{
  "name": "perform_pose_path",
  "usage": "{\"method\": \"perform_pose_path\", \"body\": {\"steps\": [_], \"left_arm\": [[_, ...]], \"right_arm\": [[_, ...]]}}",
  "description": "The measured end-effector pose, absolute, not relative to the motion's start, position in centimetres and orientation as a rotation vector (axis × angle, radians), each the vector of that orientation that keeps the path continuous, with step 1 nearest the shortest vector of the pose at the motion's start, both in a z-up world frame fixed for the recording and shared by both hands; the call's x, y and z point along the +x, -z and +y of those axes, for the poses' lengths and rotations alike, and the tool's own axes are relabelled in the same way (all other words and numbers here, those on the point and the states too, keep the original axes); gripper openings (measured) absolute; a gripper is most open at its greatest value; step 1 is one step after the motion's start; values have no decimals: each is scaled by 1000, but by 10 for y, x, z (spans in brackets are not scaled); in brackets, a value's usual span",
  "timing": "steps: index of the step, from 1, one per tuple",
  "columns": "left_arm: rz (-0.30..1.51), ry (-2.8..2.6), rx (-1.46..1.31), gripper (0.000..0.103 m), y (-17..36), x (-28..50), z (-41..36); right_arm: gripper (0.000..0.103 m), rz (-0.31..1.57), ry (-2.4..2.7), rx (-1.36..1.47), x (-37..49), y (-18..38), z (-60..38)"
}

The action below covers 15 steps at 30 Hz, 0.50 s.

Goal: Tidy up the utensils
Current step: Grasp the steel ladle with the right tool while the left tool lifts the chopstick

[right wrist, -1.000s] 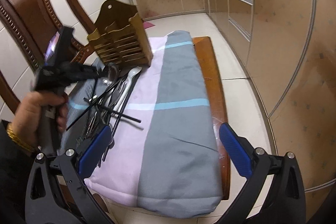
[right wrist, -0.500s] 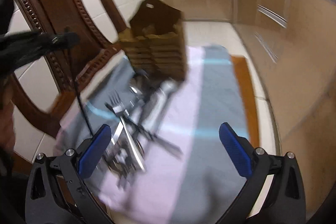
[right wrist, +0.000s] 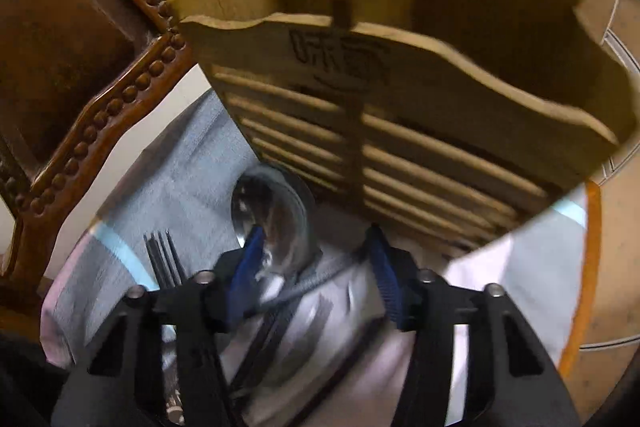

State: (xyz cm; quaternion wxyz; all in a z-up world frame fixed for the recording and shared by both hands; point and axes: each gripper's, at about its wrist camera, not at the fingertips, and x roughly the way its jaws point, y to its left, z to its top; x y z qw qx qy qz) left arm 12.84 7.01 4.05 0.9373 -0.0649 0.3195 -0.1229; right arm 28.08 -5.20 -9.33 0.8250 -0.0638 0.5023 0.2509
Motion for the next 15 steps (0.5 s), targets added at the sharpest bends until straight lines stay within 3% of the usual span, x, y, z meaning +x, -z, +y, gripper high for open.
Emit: {"method": "perform_pose_path", "body": {"steps": [3,6,15], "left_arm": [[645,255,-133,6,-43,127,71],[644,252,-131,6,-45,127,71],[627,258,-138,6,-54,121,71]], "right_arm": [[12,1087,-566,-112,291,99,-46],[4,1083,-567,-102,294,98,-45],[2,835,-454,-101,234,22,-80]]}}
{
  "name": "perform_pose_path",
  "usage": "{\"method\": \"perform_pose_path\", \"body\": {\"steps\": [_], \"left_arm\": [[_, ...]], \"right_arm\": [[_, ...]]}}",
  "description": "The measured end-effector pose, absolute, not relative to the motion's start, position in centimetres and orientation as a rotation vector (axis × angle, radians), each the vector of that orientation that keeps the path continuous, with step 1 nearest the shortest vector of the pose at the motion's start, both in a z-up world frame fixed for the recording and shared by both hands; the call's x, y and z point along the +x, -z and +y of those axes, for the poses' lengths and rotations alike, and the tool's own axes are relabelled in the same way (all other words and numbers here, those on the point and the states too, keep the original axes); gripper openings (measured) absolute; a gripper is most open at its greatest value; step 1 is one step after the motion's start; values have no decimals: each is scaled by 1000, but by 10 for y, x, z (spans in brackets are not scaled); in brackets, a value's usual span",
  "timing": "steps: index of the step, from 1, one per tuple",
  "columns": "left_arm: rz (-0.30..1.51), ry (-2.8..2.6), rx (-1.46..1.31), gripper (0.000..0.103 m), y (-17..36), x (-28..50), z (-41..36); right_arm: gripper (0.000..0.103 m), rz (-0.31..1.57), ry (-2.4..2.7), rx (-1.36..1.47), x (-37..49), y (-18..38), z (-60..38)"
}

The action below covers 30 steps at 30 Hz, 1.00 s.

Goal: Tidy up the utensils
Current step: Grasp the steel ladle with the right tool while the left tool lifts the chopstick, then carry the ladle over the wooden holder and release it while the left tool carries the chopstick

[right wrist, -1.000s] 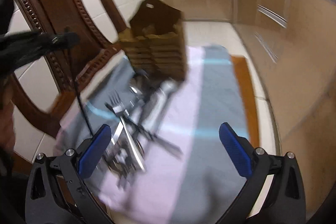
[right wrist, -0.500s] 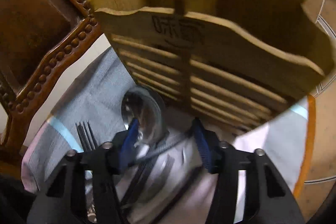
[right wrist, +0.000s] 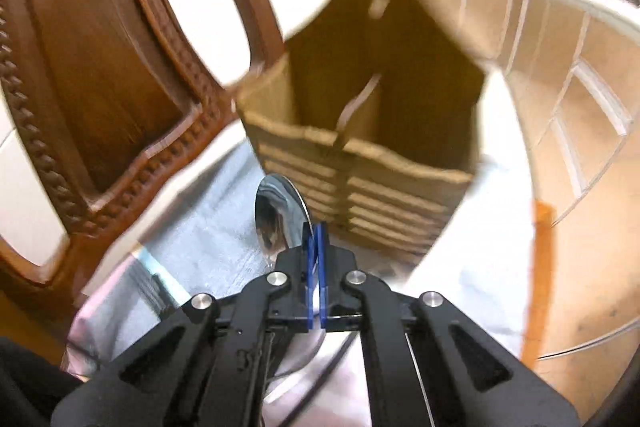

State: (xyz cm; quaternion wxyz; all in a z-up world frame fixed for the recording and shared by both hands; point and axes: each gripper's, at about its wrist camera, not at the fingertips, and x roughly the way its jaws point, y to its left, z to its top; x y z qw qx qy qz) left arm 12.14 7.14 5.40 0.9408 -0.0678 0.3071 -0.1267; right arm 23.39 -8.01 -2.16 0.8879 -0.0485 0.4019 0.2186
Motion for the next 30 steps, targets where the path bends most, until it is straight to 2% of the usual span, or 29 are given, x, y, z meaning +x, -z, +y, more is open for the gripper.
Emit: {"method": "perform_pose_path", "body": {"steps": [7,12,17,22,30], "left_arm": [[573,284,-153,6,-79,108,69],[540,285,-169,6,-90,105,72],[495,292,-145,6,-110,92,69],[468,310,-113,6,-129,75,61],[461,331,-83,6,-137,61,49]], "right_arm": [[2,541,-252,-136,191,-51,-110],[2,417,-153,-104,170,-95,-140],[2,242,-81,-158,113,-143,-158],[2,161,-57,-226,54,-170,-165],[2,182,-36,-246,14,-166,-181]]}}
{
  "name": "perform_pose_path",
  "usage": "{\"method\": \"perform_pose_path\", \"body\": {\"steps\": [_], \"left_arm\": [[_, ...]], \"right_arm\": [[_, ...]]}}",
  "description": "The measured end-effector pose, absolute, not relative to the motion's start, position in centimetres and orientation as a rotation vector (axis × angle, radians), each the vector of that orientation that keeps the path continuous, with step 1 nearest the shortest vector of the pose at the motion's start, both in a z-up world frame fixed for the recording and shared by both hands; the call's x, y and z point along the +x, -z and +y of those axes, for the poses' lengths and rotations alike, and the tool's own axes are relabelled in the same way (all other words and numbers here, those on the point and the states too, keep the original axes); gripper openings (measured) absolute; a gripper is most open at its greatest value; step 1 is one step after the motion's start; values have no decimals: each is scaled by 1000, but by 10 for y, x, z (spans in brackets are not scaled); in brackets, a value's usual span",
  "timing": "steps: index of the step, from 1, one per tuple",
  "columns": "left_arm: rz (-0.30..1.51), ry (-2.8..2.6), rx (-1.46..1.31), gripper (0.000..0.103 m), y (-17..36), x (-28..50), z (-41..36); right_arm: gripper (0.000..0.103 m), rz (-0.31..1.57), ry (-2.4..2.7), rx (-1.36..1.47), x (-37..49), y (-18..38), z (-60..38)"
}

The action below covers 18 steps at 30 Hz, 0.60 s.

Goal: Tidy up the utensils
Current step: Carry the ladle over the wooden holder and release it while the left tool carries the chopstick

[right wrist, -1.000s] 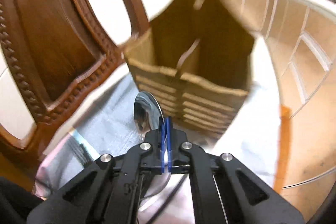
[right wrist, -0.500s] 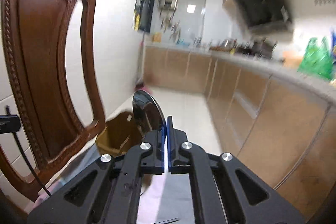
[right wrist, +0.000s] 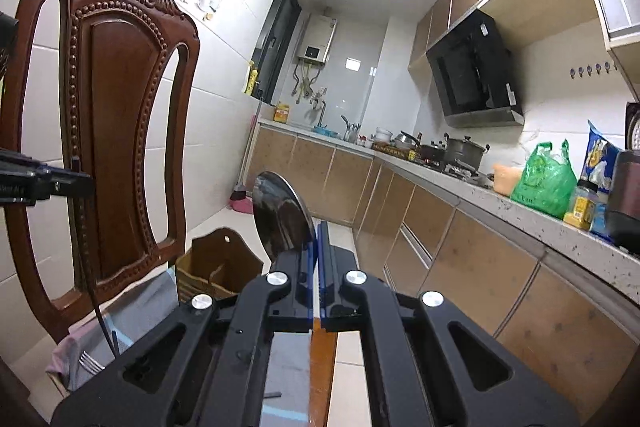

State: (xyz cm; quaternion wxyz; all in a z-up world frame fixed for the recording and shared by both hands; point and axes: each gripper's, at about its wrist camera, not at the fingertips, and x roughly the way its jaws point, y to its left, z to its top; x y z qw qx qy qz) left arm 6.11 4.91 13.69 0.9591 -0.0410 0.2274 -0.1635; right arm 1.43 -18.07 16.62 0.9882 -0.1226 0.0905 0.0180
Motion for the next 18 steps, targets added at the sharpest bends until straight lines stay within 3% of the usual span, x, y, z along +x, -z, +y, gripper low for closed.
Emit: {"method": "perform_pose_path", "body": {"steps": [18], "left_arm": [[463,330,-105,6,-130,70,54]], "right_arm": [[2,170,-25,-255,51,-173,-164]]}}
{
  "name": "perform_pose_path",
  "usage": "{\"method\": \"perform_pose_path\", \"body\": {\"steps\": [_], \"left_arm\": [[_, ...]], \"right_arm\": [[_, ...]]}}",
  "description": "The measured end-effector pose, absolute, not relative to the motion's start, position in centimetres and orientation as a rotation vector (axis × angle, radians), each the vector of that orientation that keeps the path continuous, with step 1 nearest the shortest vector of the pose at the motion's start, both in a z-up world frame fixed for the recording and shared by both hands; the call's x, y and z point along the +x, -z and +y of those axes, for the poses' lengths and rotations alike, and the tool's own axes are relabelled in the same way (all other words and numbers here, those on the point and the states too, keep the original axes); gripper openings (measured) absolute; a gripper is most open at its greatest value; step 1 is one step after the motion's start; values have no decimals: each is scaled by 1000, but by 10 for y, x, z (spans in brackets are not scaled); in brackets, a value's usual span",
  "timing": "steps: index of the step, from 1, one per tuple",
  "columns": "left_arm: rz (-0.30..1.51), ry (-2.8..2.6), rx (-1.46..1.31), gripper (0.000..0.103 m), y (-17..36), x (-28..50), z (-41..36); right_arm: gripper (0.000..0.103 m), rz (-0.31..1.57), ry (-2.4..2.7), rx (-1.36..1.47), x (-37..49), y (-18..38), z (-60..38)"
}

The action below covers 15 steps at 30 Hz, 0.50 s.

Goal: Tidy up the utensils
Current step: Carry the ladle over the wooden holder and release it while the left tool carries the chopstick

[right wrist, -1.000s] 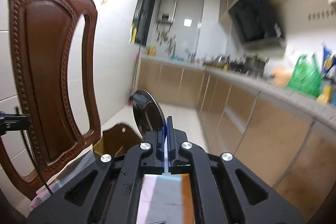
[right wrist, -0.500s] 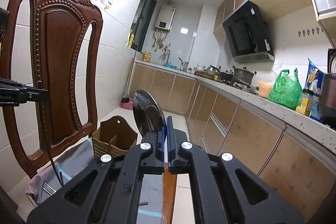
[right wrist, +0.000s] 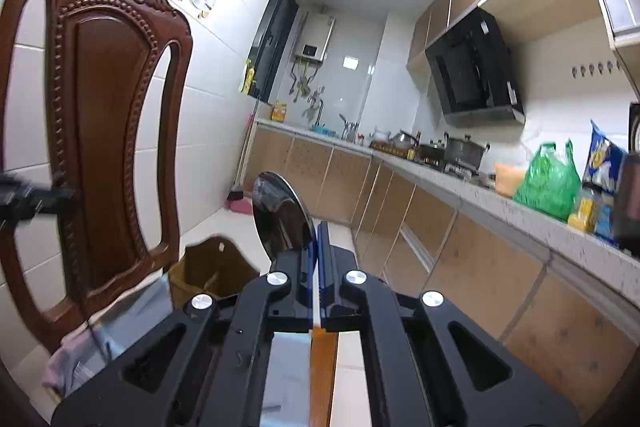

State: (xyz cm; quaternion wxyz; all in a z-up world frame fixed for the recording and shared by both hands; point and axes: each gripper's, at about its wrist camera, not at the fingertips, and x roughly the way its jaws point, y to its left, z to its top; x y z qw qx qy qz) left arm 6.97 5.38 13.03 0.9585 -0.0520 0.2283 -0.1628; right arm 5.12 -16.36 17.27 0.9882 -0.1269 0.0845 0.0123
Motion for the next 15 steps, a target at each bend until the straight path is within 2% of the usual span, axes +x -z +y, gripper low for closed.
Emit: {"method": "perform_pose_path", "body": {"steps": [6,10,15], "left_arm": [[477,319,-117,6,-120,80,59],[481,308,-129,6,-115,86,66],[501,294,-128,6,-106,93,71]], "right_arm": [[2,129,41,-281,137,-182,-140],[2,143,99,-251,202,-166,-129],[2,132,157,-258,243,-134,-111]]}}
